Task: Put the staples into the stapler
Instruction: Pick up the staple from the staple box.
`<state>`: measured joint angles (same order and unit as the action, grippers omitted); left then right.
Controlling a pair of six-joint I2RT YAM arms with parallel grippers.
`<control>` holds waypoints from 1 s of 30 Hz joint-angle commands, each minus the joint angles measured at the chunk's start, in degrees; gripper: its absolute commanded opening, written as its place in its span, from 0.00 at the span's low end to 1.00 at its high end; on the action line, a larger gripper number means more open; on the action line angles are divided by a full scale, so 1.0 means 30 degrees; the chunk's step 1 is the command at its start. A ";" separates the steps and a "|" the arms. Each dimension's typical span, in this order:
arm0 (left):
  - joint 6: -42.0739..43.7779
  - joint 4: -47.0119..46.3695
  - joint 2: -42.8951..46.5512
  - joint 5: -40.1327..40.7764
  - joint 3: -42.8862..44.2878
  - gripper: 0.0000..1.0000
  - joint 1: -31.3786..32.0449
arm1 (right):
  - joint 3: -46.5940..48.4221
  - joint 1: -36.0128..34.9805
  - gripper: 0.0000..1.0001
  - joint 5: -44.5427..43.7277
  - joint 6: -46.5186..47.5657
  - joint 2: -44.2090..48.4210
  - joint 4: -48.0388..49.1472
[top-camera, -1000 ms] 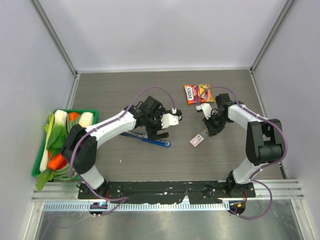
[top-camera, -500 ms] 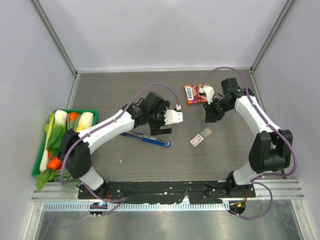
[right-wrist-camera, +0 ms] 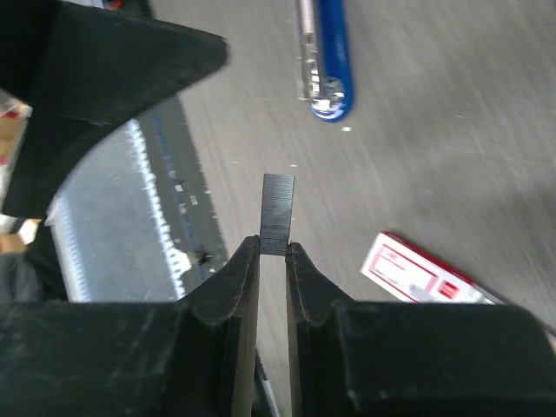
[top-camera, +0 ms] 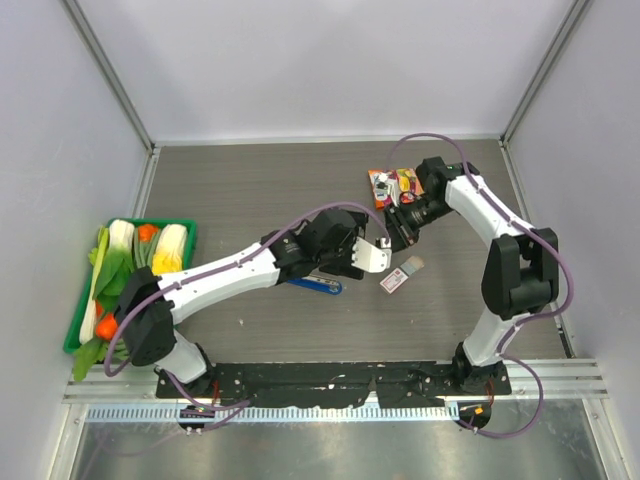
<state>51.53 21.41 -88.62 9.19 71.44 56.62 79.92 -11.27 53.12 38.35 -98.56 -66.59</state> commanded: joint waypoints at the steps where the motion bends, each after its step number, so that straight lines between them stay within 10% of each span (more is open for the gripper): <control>1: 0.0958 -0.1189 -0.0723 0.0978 0.0240 1.00 0.0753 | 0.1805 -0.0170 0.11 0.3325 0.2739 -0.1332 -0.3610; 10: 0.0960 -0.1043 -0.2129 0.1185 0.0912 0.88 0.1517 | 0.2306 -0.0170 0.11 0.4469 0.5440 -0.2594 -0.6193; 19: 0.0549 -0.0516 -0.2862 0.0745 0.1498 0.56 0.1927 | 0.2101 -0.0141 0.11 0.4645 0.5906 -0.2829 -0.6397; 30: -0.0183 0.0188 -0.3858 0.0013 0.2290 0.46 0.2074 | 0.1954 -0.0170 0.11 0.4763 0.6172 -0.3004 -0.6603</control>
<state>52.42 21.43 -99.79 10.76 75.77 62.37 84.93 -11.84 65.54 55.46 -107.42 -76.40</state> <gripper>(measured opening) 0.484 0.197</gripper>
